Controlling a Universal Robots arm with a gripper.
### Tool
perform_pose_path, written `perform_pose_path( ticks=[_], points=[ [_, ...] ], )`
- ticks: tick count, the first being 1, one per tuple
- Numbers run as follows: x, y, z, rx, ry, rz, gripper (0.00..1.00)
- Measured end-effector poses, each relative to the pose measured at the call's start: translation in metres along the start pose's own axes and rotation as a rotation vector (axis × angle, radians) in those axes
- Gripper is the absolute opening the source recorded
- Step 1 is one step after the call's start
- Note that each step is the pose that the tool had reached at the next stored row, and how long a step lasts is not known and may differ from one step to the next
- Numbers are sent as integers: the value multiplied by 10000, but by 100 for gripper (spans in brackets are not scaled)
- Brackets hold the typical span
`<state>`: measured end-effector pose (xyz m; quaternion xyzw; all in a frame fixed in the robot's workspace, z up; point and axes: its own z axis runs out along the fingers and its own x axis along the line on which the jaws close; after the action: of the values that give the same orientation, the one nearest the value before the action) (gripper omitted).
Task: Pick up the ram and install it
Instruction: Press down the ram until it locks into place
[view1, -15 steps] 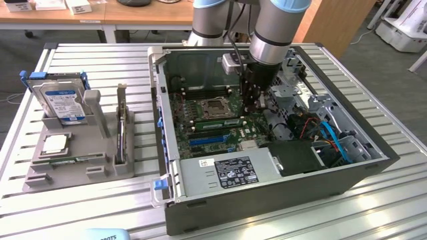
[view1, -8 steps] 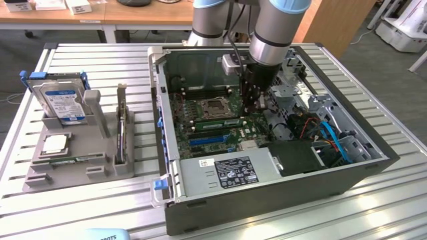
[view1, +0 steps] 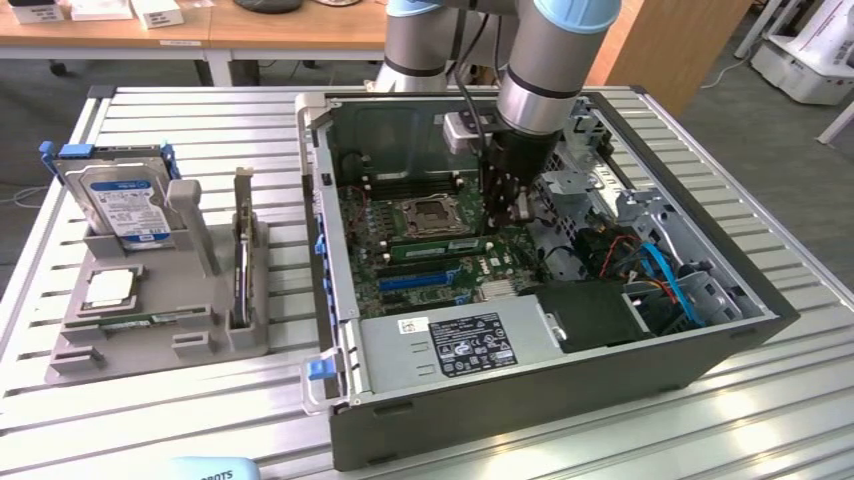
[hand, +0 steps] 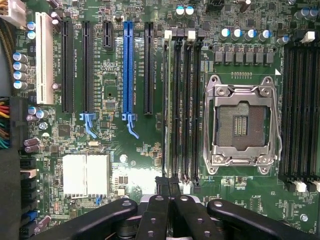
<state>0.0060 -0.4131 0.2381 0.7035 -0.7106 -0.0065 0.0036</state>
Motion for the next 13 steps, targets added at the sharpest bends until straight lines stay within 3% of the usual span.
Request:
perform_pose_path(
  ticks=[13],
  points=[
    [-24, 0, 17, 2, -5, 0, 10]
  ],
)
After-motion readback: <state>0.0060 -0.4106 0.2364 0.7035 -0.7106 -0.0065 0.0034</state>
